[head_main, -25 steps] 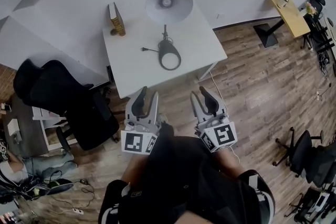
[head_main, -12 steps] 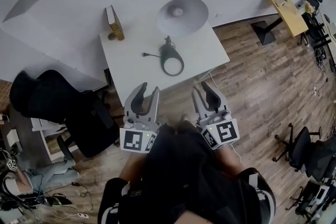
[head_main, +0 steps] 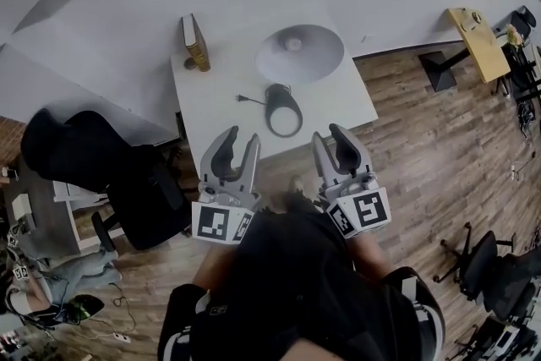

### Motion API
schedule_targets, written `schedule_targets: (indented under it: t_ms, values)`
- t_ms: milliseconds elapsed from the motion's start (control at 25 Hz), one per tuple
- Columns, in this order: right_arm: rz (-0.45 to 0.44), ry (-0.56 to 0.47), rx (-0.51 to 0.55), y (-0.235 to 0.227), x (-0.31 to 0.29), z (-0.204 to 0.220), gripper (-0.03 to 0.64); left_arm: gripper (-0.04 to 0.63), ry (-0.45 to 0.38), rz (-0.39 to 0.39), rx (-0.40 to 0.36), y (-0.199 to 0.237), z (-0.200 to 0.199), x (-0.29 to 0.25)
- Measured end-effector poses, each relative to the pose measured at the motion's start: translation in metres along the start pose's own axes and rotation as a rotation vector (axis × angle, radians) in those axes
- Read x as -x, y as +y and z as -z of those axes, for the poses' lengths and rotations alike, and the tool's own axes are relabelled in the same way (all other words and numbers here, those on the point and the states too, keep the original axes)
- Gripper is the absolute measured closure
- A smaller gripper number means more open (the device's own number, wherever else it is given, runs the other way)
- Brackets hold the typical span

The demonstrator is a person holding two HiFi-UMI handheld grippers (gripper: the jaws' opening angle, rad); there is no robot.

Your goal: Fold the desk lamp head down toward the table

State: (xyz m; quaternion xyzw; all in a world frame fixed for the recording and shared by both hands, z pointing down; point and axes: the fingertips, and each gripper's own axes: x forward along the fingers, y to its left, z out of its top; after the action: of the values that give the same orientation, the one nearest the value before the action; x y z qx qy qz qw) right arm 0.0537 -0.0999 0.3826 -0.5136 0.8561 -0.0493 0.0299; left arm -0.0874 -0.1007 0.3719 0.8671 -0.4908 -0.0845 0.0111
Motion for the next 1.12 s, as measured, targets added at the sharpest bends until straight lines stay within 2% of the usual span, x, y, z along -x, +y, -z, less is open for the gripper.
schedule_targets:
  t_ms: [400, 640, 840, 1120]
  values:
    - [-0.054, -0.05, -0.015, -0.029, -0.04, -0.028, 0.459, 0.446, -0.035, -0.015, 0.002, 0.007, -0.014, -0.047]
    - [-0.055, -0.068, -0.025, -0.045, -0.058, -0.037, 0.439, 0.436, -0.042, -0.007, -0.017, 0.012, -0.02, -0.07]
    - [-0.073, -0.075, -0.037, -0.047, -0.072, -0.043, 0.41, 0.423, -0.041, 0.007, -0.01, 0.016, -0.023, -0.085]
    - [-0.087, -0.091, -0.04, -0.051, -0.09, -0.051, 0.402, 0.423, -0.051, 0.025, -0.003, 0.02, -0.027, -0.105]
